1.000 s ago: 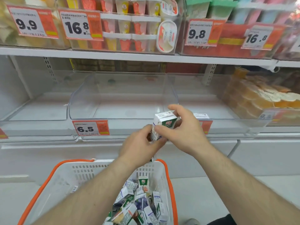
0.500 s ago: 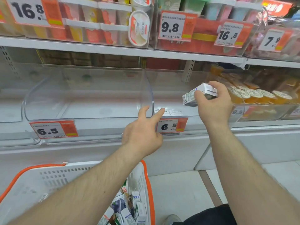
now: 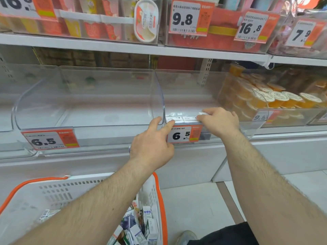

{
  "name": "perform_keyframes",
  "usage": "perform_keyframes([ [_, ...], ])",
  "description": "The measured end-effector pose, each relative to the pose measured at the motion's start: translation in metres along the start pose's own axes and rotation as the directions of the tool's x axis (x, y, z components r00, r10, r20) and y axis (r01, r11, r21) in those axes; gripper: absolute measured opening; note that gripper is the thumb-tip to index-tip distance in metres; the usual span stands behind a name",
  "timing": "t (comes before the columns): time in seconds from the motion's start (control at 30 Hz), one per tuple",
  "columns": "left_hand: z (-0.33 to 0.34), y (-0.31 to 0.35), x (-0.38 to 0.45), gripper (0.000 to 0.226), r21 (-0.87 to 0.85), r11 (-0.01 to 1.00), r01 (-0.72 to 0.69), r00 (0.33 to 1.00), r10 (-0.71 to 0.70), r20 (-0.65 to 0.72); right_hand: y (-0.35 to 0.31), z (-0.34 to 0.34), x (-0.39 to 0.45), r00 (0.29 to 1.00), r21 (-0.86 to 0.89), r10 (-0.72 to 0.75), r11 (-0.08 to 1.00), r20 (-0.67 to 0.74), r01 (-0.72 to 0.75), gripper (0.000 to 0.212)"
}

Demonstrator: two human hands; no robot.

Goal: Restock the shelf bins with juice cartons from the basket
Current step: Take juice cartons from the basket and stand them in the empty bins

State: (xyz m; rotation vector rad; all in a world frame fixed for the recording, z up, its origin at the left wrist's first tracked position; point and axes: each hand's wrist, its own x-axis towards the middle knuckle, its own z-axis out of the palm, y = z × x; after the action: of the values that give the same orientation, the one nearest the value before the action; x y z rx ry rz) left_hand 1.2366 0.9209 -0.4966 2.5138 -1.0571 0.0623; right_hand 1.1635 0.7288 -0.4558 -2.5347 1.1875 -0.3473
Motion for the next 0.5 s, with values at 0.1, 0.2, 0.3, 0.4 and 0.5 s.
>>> perform_keyframes([
  [0.1,-0.002,0.0,0.0,0.066,0.0,1.0,-0.003,1.0,0.003,0.001,-0.002,-0.002,0.0,1.0,-0.033,-0.017,0.999,0.014,0.017,0.032],
  [0.2,-0.004,0.0,0.0,0.066,-0.003,1.0,-0.007,1.0,0.007,0.007,-0.007,-0.006,-0.002,0.999,-0.086,0.026,0.996,0.037,-0.022,0.046],
  [0.3,-0.006,0.001,0.0,0.067,-0.022,1.0,-0.001,1.0,0.001,0.014,-0.009,-0.009,-0.001,0.991,-0.209,0.094,0.975,0.095,-0.072,0.075],
  [0.4,-0.01,0.0,-0.001,0.073,-0.055,0.998,-0.006,0.999,0.008,0.035,-0.012,-0.013,-0.002,0.982,-0.269,0.111,0.961,0.153,-0.066,0.085],
  [0.5,-0.013,-0.004,-0.008,0.086,-0.215,0.977,-0.013,1.0,0.008,-0.02,-0.015,-0.015,-0.008,0.978,-0.246,0.113,0.967,0.177,-0.067,0.085],
])
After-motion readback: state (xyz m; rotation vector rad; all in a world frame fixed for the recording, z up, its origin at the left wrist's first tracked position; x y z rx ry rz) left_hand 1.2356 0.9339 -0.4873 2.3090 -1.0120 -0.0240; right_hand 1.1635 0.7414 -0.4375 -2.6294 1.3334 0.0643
